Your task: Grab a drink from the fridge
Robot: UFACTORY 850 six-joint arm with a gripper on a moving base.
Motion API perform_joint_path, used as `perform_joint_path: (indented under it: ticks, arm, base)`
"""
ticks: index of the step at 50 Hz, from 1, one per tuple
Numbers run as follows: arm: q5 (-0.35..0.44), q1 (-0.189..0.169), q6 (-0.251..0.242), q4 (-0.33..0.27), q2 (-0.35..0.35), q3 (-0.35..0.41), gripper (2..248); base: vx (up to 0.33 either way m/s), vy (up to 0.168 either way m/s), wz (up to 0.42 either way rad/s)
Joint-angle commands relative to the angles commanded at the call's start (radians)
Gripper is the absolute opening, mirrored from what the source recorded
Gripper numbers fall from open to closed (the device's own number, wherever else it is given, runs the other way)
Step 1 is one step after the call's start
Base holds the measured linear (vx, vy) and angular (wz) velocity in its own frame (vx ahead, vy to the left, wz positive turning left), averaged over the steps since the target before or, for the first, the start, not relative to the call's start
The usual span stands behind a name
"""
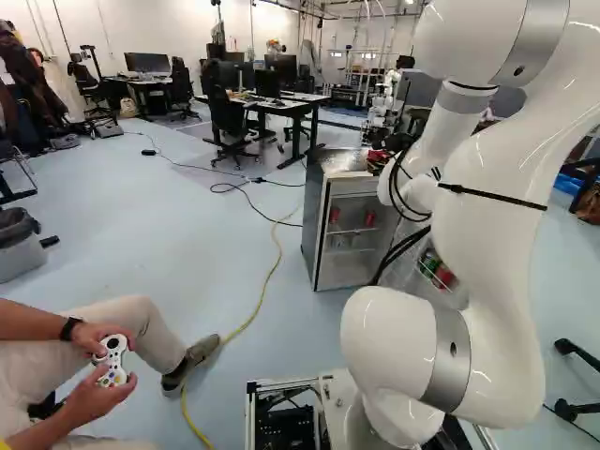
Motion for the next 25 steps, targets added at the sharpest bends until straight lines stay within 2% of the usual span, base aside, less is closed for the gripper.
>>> perform_joint_path:
  ticks: [25]
  arm:
    - [-0.075, 0.017, 0.0, 0.0, -0.036, -0.099, 90]
  base:
    - [0.0, 0.0, 0.0]
